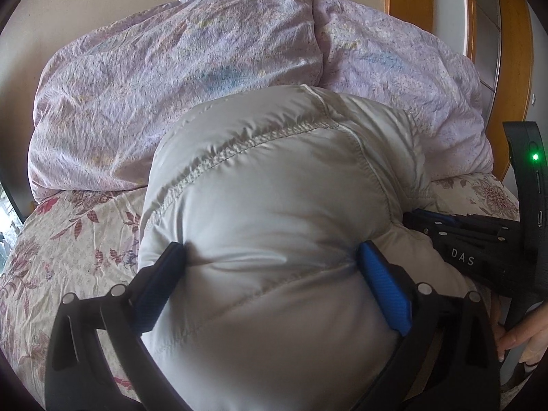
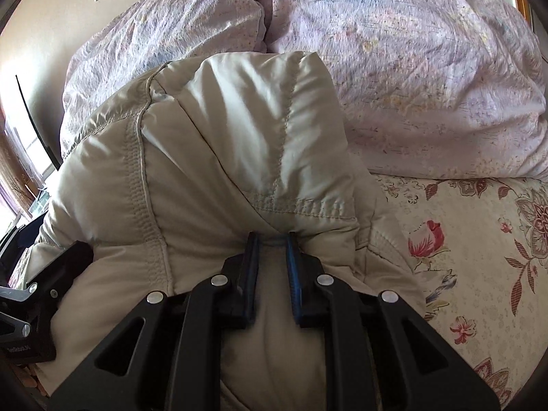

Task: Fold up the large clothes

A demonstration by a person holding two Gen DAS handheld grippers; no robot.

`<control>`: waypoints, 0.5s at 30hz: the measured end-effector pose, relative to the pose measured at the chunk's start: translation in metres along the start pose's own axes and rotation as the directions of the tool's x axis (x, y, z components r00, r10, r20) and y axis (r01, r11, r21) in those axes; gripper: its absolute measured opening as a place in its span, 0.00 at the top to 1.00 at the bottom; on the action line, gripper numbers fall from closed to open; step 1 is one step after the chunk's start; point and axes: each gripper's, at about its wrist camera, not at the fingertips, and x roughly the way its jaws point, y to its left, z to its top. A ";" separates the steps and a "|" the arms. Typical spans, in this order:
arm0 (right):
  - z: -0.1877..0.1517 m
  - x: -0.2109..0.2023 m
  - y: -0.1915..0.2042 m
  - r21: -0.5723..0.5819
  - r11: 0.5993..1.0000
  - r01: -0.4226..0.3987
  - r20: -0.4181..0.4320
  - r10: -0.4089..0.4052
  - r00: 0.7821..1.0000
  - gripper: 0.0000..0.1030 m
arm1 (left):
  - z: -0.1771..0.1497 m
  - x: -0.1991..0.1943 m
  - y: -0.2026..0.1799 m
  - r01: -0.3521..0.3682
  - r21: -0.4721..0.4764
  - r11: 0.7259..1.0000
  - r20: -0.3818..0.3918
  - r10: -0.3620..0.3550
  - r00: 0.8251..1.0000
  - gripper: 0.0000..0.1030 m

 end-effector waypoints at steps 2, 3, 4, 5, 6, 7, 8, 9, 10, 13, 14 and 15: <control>0.000 0.000 0.001 -0.009 1.000 0.008 0.006 -0.008 1.000 0.84 | 0.000 0.000 -0.001 -0.011 0.006 1.000 0.007 0.010 1.000 0.03; 0.000 -0.002 0.001 -0.004 1.000 0.007 0.007 -0.007 1.000 0.84 | 0.001 -0.002 -0.002 -0.012 0.011 1.000 0.009 0.012 1.000 0.03; 0.000 -0.007 -0.001 0.009 1.000 0.004 0.005 -0.004 1.000 0.84 | 0.002 -0.005 -0.001 -0.011 0.014 1.000 0.004 0.011 1.000 0.03; 0.000 -0.014 -0.002 0.021 1.000 -0.003 0.003 0.003 1.000 0.84 | 0.003 -0.010 -0.001 -0.007 0.016 1.000 -0.001 0.007 1.000 0.03; -0.002 -0.023 -0.003 0.034 0.999 -0.016 0.005 0.016 1.000 0.83 | 0.004 -0.016 0.001 -0.001 0.016 1.000 -0.003 0.001 1.000 0.03; -0.004 -0.032 -0.004 0.035 0.999 -0.024 0.016 0.024 1.000 0.83 | 0.004 -0.022 0.003 0.007 0.014 1.000 -0.006 -0.007 1.000 0.03; -0.007 -0.041 -0.004 0.030 0.999 -0.027 0.029 0.026 0.999 0.82 | 0.003 -0.029 0.005 0.017 0.013 1.000 -0.010 -0.017 1.000 0.03; -0.011 -0.051 -0.003 0.025 0.999 -0.033 0.040 0.032 0.999 0.82 | 0.003 -0.035 0.006 0.025 0.013 1.000 -0.013 -0.024 1.000 0.03; -0.016 -0.059 -0.003 0.021 0.999 -0.039 0.048 0.038 0.998 0.81 | 0.001 -0.041 0.008 0.032 0.016 0.999 -0.013 -0.031 0.999 0.03; -0.027 -0.067 0.001 0.006 1.000 -0.026 0.054 0.026 0.998 0.79 | -0.005 -0.046 0.009 0.040 0.035 0.999 -0.027 -0.039 0.999 0.02; -0.031 -0.061 0.001 0.005 1.000 -0.015 0.035 0.015 0.999 0.79 | -0.006 -0.042 0.009 0.050 0.032 0.998 -0.038 -0.048 0.998 0.02; -0.033 -0.053 0.002 0.004 1.000 -0.002 0.015 0.002 1.000 0.79 | -0.008 -0.037 0.011 0.067 0.016 0.998 -0.046 -0.066 0.997 0.02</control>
